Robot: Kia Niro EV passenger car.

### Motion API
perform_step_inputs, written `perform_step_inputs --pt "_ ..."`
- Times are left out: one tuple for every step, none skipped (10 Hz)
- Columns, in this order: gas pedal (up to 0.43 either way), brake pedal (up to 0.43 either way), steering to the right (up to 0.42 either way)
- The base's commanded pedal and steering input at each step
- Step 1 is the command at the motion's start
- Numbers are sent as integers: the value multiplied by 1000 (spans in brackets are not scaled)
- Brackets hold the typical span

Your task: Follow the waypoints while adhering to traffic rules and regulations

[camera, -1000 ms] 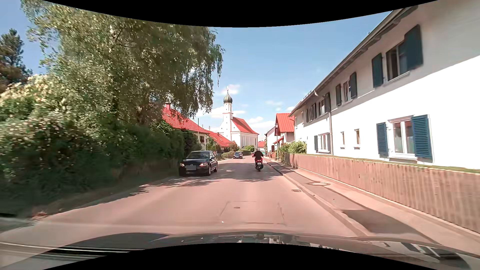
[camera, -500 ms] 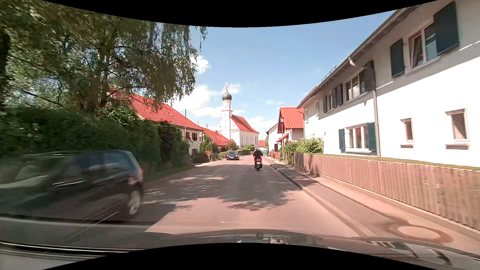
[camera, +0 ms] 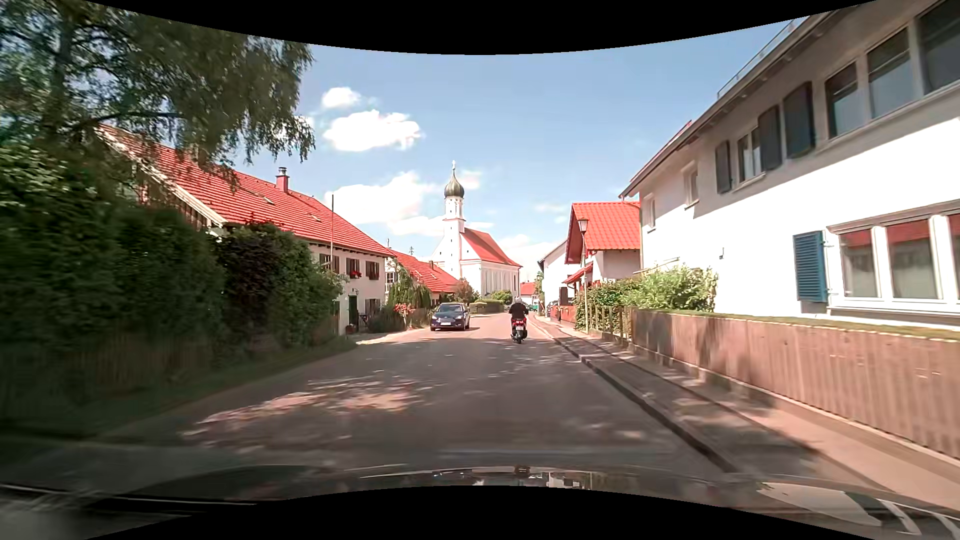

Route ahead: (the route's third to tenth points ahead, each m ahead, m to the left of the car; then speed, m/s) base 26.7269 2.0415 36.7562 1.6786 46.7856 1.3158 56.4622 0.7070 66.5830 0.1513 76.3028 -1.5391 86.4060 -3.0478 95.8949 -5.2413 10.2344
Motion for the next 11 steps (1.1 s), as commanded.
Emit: perform_step_inputs --pt "157 12 -1" --pt "157 12 1" --pt "157 12 1" --pt "169 12 1" --pt "169 12 1" --pt "169 12 1" --pt "169 12 1" --pt "169 6 1" --pt "169 12 1" --pt "169 6 1" --pt "169 12 1"
